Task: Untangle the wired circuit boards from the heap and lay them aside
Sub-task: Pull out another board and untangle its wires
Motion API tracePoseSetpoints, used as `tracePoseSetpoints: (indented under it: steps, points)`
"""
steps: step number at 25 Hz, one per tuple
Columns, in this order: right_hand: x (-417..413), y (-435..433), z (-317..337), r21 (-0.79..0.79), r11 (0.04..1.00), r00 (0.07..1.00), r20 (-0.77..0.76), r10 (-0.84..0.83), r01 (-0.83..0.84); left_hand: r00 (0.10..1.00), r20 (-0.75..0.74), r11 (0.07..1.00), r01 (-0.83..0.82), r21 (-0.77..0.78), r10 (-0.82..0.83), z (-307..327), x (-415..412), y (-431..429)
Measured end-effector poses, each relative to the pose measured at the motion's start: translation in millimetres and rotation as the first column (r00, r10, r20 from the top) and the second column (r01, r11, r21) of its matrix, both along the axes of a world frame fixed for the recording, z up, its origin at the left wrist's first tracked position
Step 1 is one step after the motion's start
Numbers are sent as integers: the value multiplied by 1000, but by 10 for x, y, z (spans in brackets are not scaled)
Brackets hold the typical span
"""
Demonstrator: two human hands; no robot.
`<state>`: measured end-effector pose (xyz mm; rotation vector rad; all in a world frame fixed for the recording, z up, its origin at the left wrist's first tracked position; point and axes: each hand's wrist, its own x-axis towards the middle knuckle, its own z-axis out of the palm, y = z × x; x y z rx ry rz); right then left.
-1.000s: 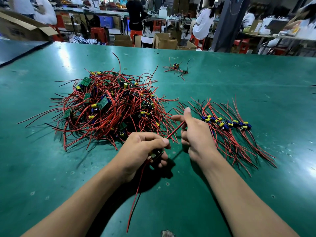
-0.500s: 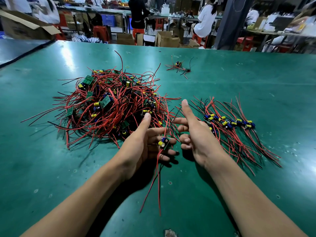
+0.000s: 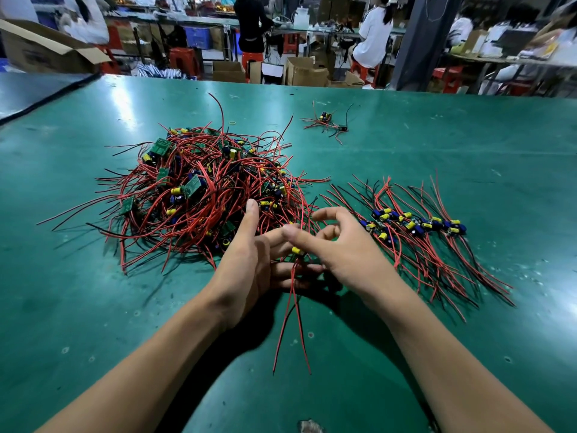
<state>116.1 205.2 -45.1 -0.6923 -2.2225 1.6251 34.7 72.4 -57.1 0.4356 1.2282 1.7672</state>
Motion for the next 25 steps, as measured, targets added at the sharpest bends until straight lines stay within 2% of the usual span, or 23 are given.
tracePoseSetpoints:
  steps: [2, 4, 7, 9, 10, 12, 14, 16, 18, 20, 23, 25]
  points:
    - [1, -3, -7, 114, 993, 999, 33, 32, -36, 1000, 23, 1000, -17, -14, 17, -8, -6, 5]
    - [-12, 14, -21, 223, 975, 1000, 17, -5, 1, 999, 34, 1000, -12, -11, 12, -12, -18, 6]
    - [-19, 124, -3, 256, 945, 977, -110, -183, 206, 998, -38, 999, -47, -27, 46, 24, 7, 14]
    - [-16, 271, 18, 291, 879, 921, -213, -326, 378, 958, -226, 979, -196, -60, 178, 14, 42, -2]
    - [-9, 348, 25, 306, 842, 891, -249, -379, 444, 901, -356, 956, -286, -58, 248, 4, 54, -18]
    - [21, 500, 1, 337, 792, 860, -247, -447, 508, 733, -601, 906, -423, -34, 319, -40, 48, -53]
    - [55, 611, -63, 433, 764, 874, -152, -462, 479, 554, -779, 867, -497, -28, 293, -67, 34, -77]
    - [88, 668, -134, 600, 686, 872, -40, -488, 412, 464, -850, 849, -527, -39, 249, -73, 40, -82]
    - [96, 671, -166, 716, 592, 861, -23, -508, 369, 449, -866, 844, -533, -62, 220, -82, 46, -75]
    - [77, 660, -193, 774, 559, 878, 7, -478, 298, 444, -871, 841, -536, -70, 210, -91, 36, -81]
    - [49, 696, -275, 792, 592, 852, 203, -482, 147, 441, -873, 841, -537, -70, 209, -93, 25, -87]
    - [53, 734, -322, 760, 636, 832, 262, -488, 134, 450, -871, 848, -524, -77, 198, -94, 27, -88]
